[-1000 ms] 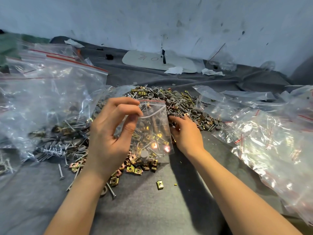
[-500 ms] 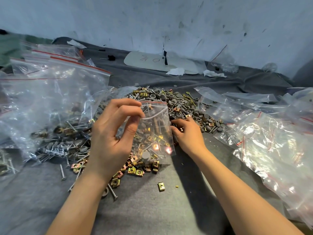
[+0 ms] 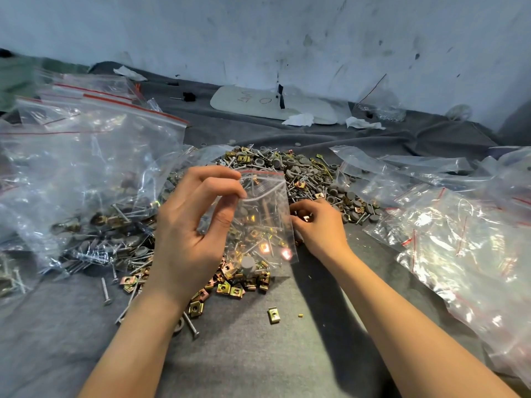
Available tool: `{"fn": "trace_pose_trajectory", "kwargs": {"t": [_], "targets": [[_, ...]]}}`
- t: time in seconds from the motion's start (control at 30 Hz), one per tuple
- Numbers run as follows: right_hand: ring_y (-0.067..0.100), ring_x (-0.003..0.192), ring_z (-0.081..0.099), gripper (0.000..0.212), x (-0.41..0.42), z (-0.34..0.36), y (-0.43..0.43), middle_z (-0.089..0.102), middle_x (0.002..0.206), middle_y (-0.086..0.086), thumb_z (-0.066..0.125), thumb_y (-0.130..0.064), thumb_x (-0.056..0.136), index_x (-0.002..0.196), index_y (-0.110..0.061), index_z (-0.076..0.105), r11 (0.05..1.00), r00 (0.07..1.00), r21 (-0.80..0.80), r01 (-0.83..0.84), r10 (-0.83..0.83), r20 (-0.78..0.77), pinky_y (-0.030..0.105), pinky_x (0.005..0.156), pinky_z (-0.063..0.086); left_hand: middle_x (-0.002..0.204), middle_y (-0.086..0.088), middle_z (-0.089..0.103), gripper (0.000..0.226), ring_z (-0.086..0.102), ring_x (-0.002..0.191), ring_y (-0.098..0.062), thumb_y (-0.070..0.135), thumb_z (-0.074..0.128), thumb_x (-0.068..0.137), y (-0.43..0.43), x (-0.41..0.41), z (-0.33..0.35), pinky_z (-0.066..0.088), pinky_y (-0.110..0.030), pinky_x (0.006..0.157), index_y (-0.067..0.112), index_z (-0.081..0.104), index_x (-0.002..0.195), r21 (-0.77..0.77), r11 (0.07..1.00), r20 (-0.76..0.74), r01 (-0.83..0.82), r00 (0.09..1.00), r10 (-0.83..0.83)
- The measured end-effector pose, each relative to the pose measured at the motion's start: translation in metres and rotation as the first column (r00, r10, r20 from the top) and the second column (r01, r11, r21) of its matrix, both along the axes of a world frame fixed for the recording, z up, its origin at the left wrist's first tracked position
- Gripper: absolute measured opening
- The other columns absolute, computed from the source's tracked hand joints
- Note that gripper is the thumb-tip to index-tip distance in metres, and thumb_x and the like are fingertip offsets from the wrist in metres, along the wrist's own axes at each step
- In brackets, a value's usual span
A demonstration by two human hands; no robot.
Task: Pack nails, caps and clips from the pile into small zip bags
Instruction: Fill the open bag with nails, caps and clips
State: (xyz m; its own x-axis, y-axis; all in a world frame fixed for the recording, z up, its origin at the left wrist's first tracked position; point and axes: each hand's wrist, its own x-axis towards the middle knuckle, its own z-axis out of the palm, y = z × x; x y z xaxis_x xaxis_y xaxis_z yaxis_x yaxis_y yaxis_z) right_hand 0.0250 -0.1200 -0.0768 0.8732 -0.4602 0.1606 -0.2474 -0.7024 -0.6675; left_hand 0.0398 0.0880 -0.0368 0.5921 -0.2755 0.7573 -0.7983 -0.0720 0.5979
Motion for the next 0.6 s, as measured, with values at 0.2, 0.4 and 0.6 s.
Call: {"fn": "trace_pose_trajectory", "kwargs": {"t": [0.2, 0.4, 0.6], "targets": [[0.010, 0.087, 0.049, 0.026, 0.003, -0.002, 0.002, 0.053, 0.100, 0.000, 0.066, -0.027, 0.088, 0.113, -0.019, 0.069, 0.999, 1.000, 0.024, 0.023, -0.023, 0.001, 0.022, 0.073, 0.032, 0.108, 0.002, 0.059, 0.012, 0.058, 0.107, -0.012, 0.020, 0.049, 0.093, 0.000, 0.000, -0.001, 0.051, -0.034, 0.088, 0.023, 0.059, 0.098, 0.003, 1.000, 0.004, 0.002, 1.000, -0.002], [0.015, 0.090, 0.053, 0.017, 0.003, -0.001, -0.001, 0.058, 0.101, 0.004, 0.068, -0.022, 0.086, 0.102, -0.017, 0.071, 0.998, 0.999, 0.060, 0.021, -0.019, -0.026, 0.025, 0.075, 0.037, 0.108, 0.000, 0.059, 0.012, 0.058, 0.107, -0.014, 0.019, 0.049, 0.093, 0.000, 0.001, -0.002, 0.051, -0.037, 0.088, 0.023, 0.059, 0.098, 0.006, 1.000, 0.008, 0.004, 1.000, -0.004], [0.013, 0.084, 0.063, 0.010, -0.004, 0.025, 0.004, 0.070, 0.088, -0.002, 0.065, -0.014, 0.089, 0.094, -0.016, 0.074, 0.966, 0.985, 0.257, 0.030, -0.071, 0.154, 0.036, 0.088, 0.052, 0.108, -0.002, 0.060, 0.012, 0.058, 0.107, -0.014, 0.018, 0.049, 0.093, 0.000, 0.002, -0.002, 0.051, -0.036, 0.088, 0.022, 0.059, 0.098, 0.014, 1.000, 0.008, 0.004, 1.000, -0.004]]}}
